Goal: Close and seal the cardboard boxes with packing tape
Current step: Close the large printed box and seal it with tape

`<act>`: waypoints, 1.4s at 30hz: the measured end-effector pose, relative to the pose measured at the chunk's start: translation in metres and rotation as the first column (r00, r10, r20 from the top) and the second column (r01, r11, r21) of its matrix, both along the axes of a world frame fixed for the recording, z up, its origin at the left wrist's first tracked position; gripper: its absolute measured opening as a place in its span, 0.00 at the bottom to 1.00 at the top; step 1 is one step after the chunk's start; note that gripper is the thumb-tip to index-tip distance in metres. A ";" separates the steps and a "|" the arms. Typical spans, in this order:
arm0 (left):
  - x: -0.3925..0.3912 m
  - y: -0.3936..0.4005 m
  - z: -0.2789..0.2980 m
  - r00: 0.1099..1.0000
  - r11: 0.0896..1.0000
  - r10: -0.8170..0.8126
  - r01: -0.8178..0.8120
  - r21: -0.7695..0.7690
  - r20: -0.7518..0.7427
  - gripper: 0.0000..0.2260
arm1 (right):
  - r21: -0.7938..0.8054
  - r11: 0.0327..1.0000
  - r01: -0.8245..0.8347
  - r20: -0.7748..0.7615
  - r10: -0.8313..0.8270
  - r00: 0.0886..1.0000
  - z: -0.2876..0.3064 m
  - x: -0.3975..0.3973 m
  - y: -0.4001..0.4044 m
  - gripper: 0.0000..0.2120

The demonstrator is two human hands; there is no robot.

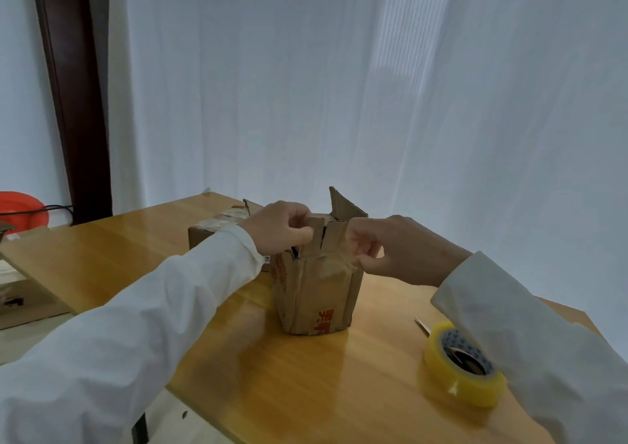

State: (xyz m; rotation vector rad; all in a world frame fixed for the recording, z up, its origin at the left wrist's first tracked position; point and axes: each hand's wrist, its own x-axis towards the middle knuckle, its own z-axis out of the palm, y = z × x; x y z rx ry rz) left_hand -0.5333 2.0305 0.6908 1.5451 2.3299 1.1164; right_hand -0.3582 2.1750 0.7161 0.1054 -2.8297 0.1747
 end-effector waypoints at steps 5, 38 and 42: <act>0.002 0.003 0.004 0.999 1.000 -0.024 0.024 0.004 -0.042 0.11 | 0.103 0.994 -0.043 0.069 0.036 0.997 0.000 -0.010 -0.006 0.07; -0.002 0.002 -0.011 0.973 0.976 -0.187 0.168 0.142 0.136 0.34 | 0.423 0.906 0.001 -0.089 0.041 0.995 -0.007 -0.033 -0.010 0.06; 0.004 0.000 -0.015 0.964 0.969 -0.214 0.190 0.155 0.156 0.11 | 0.490 0.870 0.044 -0.131 0.024 0.991 -0.009 -0.035 -0.010 0.02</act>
